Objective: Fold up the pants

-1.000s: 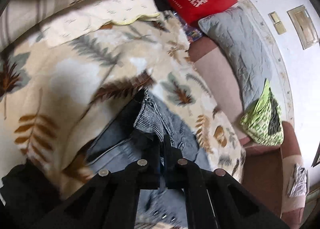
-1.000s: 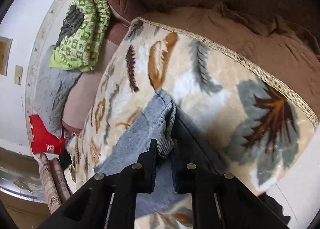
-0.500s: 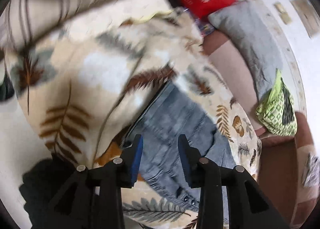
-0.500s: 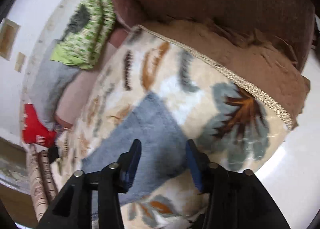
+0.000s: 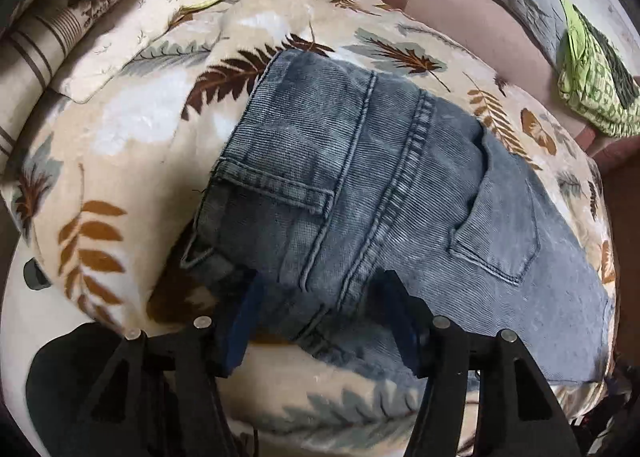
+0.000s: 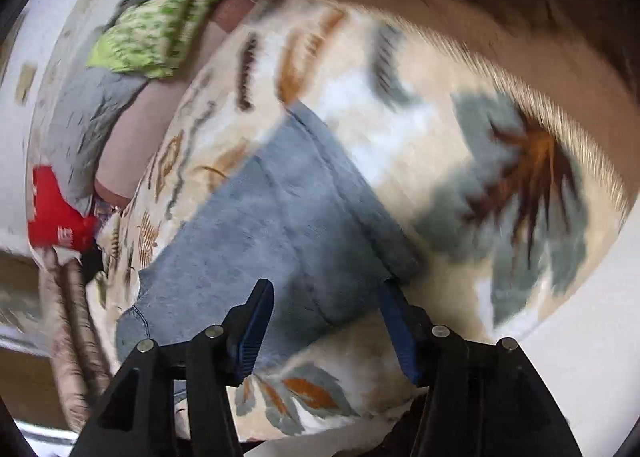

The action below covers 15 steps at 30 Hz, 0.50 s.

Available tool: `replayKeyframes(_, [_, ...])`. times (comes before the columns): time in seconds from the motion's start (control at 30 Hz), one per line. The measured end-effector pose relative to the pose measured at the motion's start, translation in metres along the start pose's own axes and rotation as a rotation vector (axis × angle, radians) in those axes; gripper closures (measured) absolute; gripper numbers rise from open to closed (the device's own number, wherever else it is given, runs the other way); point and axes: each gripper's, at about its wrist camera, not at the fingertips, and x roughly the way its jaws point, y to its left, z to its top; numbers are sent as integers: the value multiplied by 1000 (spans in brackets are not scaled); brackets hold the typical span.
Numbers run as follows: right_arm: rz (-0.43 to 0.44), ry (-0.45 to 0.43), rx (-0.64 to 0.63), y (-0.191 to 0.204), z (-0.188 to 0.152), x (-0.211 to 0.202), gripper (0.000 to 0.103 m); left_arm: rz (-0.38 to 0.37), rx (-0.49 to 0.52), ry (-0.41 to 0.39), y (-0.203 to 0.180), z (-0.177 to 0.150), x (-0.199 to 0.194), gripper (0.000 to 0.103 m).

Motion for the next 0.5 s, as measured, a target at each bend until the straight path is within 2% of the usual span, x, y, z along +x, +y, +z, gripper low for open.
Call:
replayKeyframes(0.1, [56,-41,-92,54,7,-2,41,-54,-6,-72,3,9,-27,41])
replayKeyframes(0.17, [110,-21,-176,94,-1,8,40,-68,-46,-149,13,16,-50,41])
replayKeyframes(0.2, [157,11,-224,119,-11,17,40,-83,-78,-167,22,17,-57,41])
replayKeyframes(0.3, [349,191,-327,184,-55,53,40,-127,-210,-200,59,17,-71,39])
replayKeyframes(0.37, [420,314,-418,225,-94,78,40,-184,-309,-137,82,15,-63,39])
replayKeyframes(0.43, [429,334,-476,244,-118,91,40,-270,-372,-81,89,7,-52,39])
replayKeyframes(0.5, [389,339,-515,255,-127,106,40,-341,-420,-12,87,-3,-35,39])
